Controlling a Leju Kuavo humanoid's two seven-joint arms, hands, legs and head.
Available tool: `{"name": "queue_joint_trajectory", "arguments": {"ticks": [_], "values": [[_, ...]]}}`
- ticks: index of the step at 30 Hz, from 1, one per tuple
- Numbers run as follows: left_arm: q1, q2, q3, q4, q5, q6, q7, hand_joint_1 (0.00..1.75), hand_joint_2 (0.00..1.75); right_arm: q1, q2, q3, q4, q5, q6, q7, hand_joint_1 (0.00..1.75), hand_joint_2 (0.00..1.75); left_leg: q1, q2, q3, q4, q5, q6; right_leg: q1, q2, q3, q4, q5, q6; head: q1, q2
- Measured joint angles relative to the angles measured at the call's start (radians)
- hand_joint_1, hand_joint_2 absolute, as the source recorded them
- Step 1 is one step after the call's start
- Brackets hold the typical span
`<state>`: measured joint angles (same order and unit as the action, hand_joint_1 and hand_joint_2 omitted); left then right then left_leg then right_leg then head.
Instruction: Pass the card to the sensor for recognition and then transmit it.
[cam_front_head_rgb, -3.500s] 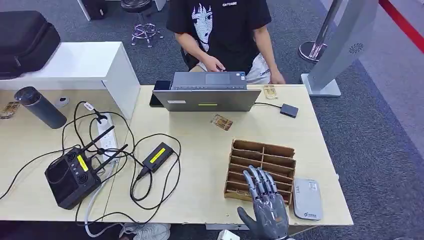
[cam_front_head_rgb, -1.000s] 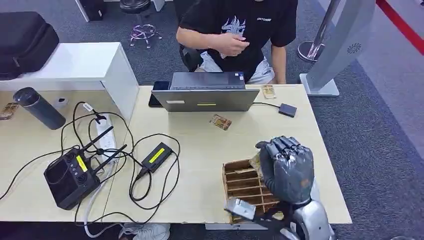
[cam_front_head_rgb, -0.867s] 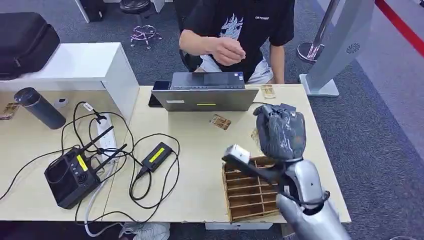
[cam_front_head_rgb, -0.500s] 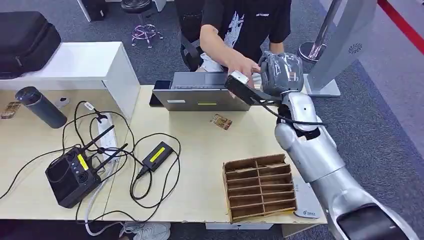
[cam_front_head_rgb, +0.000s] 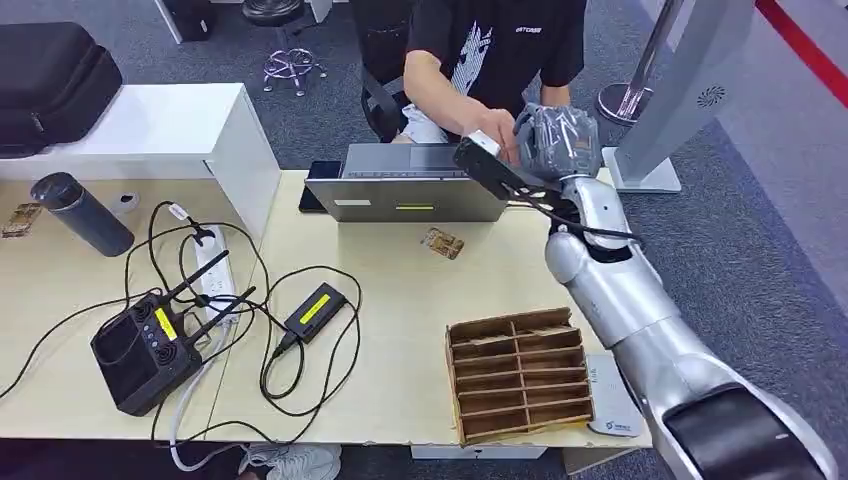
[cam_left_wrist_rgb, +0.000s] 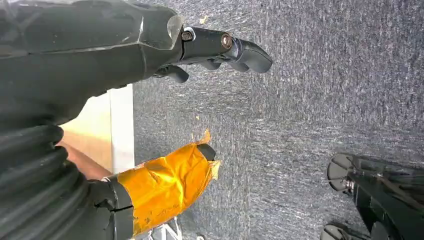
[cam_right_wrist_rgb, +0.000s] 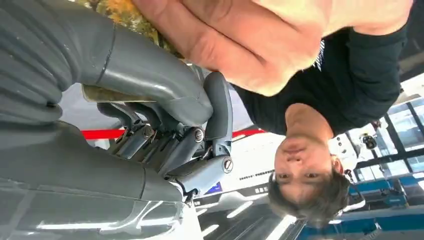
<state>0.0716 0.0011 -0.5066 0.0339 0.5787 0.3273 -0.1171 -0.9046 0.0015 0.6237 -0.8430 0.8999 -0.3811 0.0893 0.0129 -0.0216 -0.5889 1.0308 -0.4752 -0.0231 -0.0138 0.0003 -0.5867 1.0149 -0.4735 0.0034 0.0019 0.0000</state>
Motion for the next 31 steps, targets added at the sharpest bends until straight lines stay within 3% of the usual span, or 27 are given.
{"name": "queue_joint_trajectory", "arguments": {"ticks": [1, 3, 6, 10, 12, 18, 22, 26, 31], "values": [[0.0, 0.0, -0.001, 0.0, 0.0, 0.0, 0.0, 0.0, 1.75, -0.001, 0.0, 0.0, 0.003, 0.0, 0.0, 0.0, 0.0, 1.75, 0.0, 0.0, 0.0, 0.0, 0.0, 0.0, 0.0, 0.0, 0.0, 0.0, 0.0, 0.0, 0.0, 0.0], [0.0, 0.0, -0.004, 0.0, 0.002, 0.0, 0.0, 0.0, 1.75, -0.001, 0.003, -0.001, 0.008, -0.019, 0.004, -0.011, 0.0, 1.75, 0.0, 0.0, 0.0, 0.0, 0.0, 0.0, 0.0, 0.0, 0.0, 0.0, 0.0, 0.0, 0.0, 0.0], [-0.002, -0.003, -0.004, 0.0, 0.017, 0.003, 0.0, 0.0, 1.75, 0.015, 0.031, -0.063, 0.007, -0.255, 0.053, -0.092, 0.0, 1.75, 0.0, 0.001, 0.0, 0.0, 0.0, 0.0, 0.0, 0.001, -0.001, 0.0, 0.0, 0.0, 0.0, 0.0], [-0.002, -0.008, -0.005, 0.0, 0.023, 0.0, 0.0, 0.0, 1.75, 0.05, 0.035, -0.172, 0.005, -0.508, 0.074, -0.096, 0.0, 1.75, 0.0, 0.0, 0.0, 0.0, 0.0, 0.0, 0.0, 0.0, -0.002, -0.001, 0.0, 0.0, 0.0, 0.0], [-0.001, -0.011, -0.005, 0.0, 0.023, -0.004, 0.0, 0.0, 1.75, 0.072, 0.017, -0.239, 0.008, -0.627, 0.077, -0.121, 0.0, 1.75, 0.0, -0.003, 0.0, 0.0, 0.0, 0.0, 0.0, -0.003, -0.001, -0.001, 0.0, 0.0, 0.0, 0.0], [0.016, -0.021, -0.009, 0.0, 0.028, -0.016, 0.0, 0.0, 1.75, 0.189, -0.105, -0.488, 0.048, -0.925, 0.126, -0.251, 0.0, 1.75, -0.001, -0.007, -0.001, 0.001, -0.001, 0.002, 0.0, -0.008, 0.002, -0.004, 0.0, 0.001, 0.0, 0.0], [0.024, -0.031, -0.009, 0.0, 0.045, -0.009, 0.0, 0.0, 1.75, 0.304, -0.181, -0.66, 0.107, -1.097, 0.217, -0.336, 0.0, 1.75, -0.001, -0.009, -0.001, 0.002, -0.003, 0.004, -0.001, -0.01, 0.003, -0.005, -0.002, 0.003, 0.0, 0.0], [0.023, -0.051, -0.009, 0.0, 0.058, 0.001, 0.0, 0.0, 1.75, 0.418, -0.232, -0.829, 0.198, -1.272, 0.378, -0.41, 0.0, 1.75, -0.001, -0.009, -0.001, 0.002, -0.005, 0.007, -0.001, -0.009, 0.002, -0.005, -0.003, 0.004, 0.0, 0.0], [0.015, -0.071, -0.009, 0.0, 0.078, 0.018, 0.0, 0.0, 1.75, 0.518, -0.267, -0.993, 0.294, -1.4, 0.522, -0.44, 0.0, 1.75, -0.001, -0.008, -0.001, 0.001, -0.006, 0.005, -0.001, -0.008, 0.002, -0.005, -0.004, 0.005, -0.001, 0.0]]}}
